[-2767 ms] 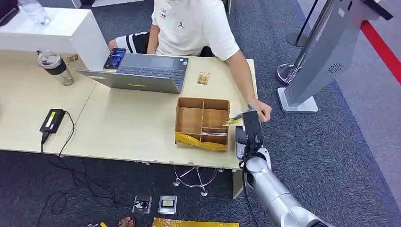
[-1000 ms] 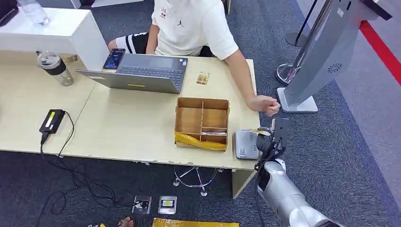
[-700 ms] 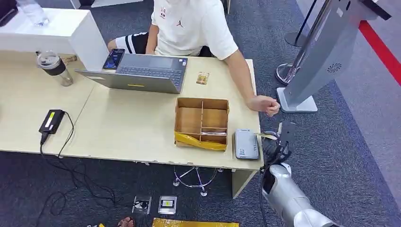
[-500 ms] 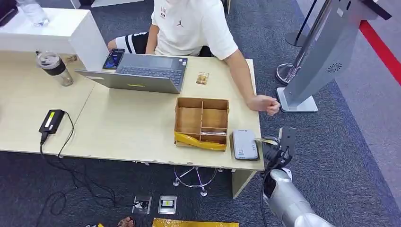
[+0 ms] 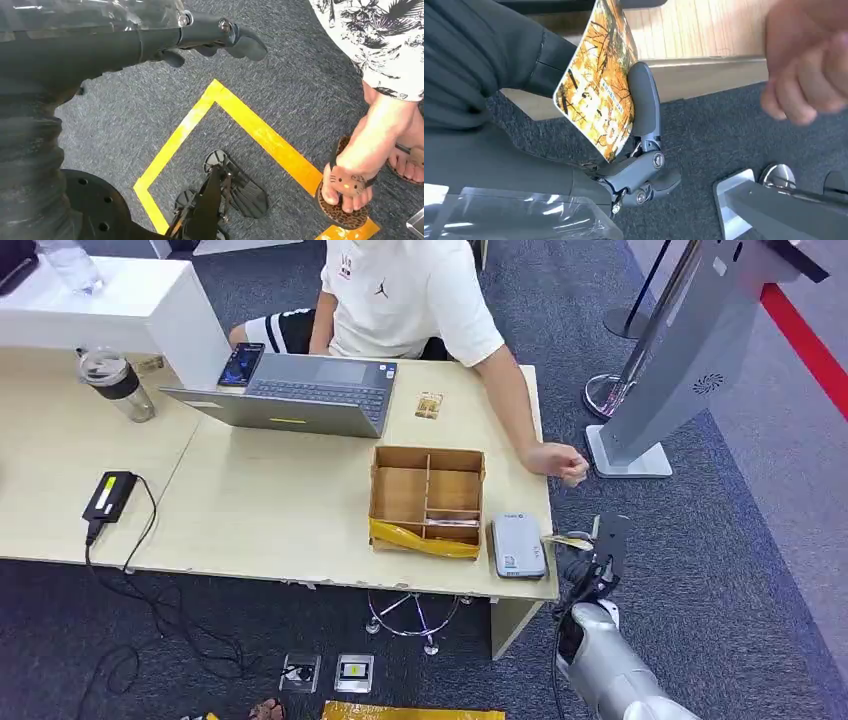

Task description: Pass the card to the sensor for recognition and then transmit it.

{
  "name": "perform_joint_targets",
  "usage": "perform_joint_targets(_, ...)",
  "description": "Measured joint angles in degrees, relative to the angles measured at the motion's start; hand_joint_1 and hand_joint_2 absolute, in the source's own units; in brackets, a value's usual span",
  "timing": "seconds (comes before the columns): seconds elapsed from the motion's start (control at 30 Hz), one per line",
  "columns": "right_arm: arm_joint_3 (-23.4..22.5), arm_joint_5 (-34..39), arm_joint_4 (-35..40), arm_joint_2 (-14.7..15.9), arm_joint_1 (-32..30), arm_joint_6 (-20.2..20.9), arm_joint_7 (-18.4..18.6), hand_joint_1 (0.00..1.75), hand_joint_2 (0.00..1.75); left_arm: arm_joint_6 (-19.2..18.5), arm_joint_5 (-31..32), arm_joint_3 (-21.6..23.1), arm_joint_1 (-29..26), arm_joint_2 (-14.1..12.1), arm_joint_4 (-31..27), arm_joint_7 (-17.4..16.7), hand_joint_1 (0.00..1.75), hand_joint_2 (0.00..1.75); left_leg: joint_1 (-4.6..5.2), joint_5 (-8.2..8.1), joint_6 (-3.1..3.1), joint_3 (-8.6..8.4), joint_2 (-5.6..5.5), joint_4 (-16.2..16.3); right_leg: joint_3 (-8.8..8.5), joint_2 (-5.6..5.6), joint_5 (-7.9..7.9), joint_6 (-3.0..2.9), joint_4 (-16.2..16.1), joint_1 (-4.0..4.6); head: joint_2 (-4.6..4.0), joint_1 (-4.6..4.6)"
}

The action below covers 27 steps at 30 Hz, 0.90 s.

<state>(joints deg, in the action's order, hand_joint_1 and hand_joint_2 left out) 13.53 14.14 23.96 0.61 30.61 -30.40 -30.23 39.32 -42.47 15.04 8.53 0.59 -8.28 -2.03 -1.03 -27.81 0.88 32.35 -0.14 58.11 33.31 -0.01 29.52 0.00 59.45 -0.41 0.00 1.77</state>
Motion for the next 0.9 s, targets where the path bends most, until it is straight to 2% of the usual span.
perform_joint_targets(0.3, -1.5, 5.3, 0.7, 0.8, 1.7, -1.3, -2.5, 1.75, 1.75, -1.5, -0.6, 0.0, -0.1, -0.7, -0.3, 0.0, 0.0, 1.75, 0.0, 0.01, 0.0, 0.02, -0.01, 0.0, -0.01, 0.0, -0.01, 0.01, 0.0, 0.0, 0.0, 0.02)
perform_joint_targets(0.43, -2.6, 7.1, 4.3, 1.3, 3.2, -5.3, -5.6, 1.75, 1.75, -3.5, -0.7, 0.0, -0.1, -1.3, -0.3, 0.2, 0.0, 1.75, 0.01, 0.02, -0.01, 0.04, -0.02, 0.0, -0.03, -0.01, -0.05, 0.03, 0.0, -0.01, 0.0, 0.02)
perform_joint_targets(0.5, -2.9, 1.3, 9.4, 1.1, 3.5, -8.2, -5.1, 1.75, 1.75, -5.0, -0.7, 0.0, -0.1, -1.8, -0.3, 0.4, 0.0, 1.75, 0.0, 0.02, -0.01, 0.05, -0.03, 0.0, -0.06, -0.04, -0.07, 0.02, 0.0, -0.01, 0.0, 0.02)
perform_joint_targets(0.53, -3.3, -4.8, 13.4, 0.9, 3.6, -8.8, -3.8, 1.75, 1.75, -5.9, -0.6, 0.0, -0.2, -2.0, -0.3, 0.5, 0.0, 1.75, -0.01, 0.02, 0.0, 0.04, -0.02, 0.0, -0.06, -0.02, -0.07, 0.01, 0.1, 0.0, 0.0, 0.07)
perform_joint_targets(0.63, -3.7, -19.7, 25.8, -1.8, 3.7, -9.2, 0.1, 1.75, 1.75, -8.4, -0.1, 0.1, -0.1, -2.9, -0.3, 0.8, 0.0, 1.75, -0.02, 0.02, 0.0, -0.07, 0.04, 0.0, -0.02, 0.04, -0.06, 0.0, 0.1, 0.01, 0.0, -0.04)
perform_joint_targets(0.7, -3.3, -26.5, 31.9, -3.1, 4.3, -9.2, 0.8, 1.75, 1.75, -10.1, 0.2, 0.2, -0.1, -3.3, -0.3, 1.1, 0.0, 1.75, -0.08, 0.05, 0.04, -0.02, -0.15, 0.0, -0.05, -0.13, -0.04, -0.03, 0.1, 0.06, 0.0, -0.04)
perform_joint_targets(0.8, -0.9, -33.4, 38.4, -3.9, 6.1, -8.9, 0.7, 1.75, 1.75, -12.3, 1.1, 0.6, -0.3, -4.1, -0.5, 1.2, 0.0, 1.75, -0.09, 0.11, 0.12, 0.07, -0.28, 0.0, -0.05, -0.23, -0.02, -0.05, 0.1, 0.09, 0.0, 0.04)
perform_joint_targets(0.9, 1.8, -38.5, 40.1, -5.1, 9.1, -7.1, -0.1, 1.75, 1.75, -13.8, 1.6, 1.2, -0.2, -4.7, -0.7, 1.2, 0.0, 1.75, -0.07, 0.11, 0.12, 0.03, -0.11, 0.0, -0.06, -0.07, -0.05, -0.02, 0.1, 0.07, 0.0, 0.02)
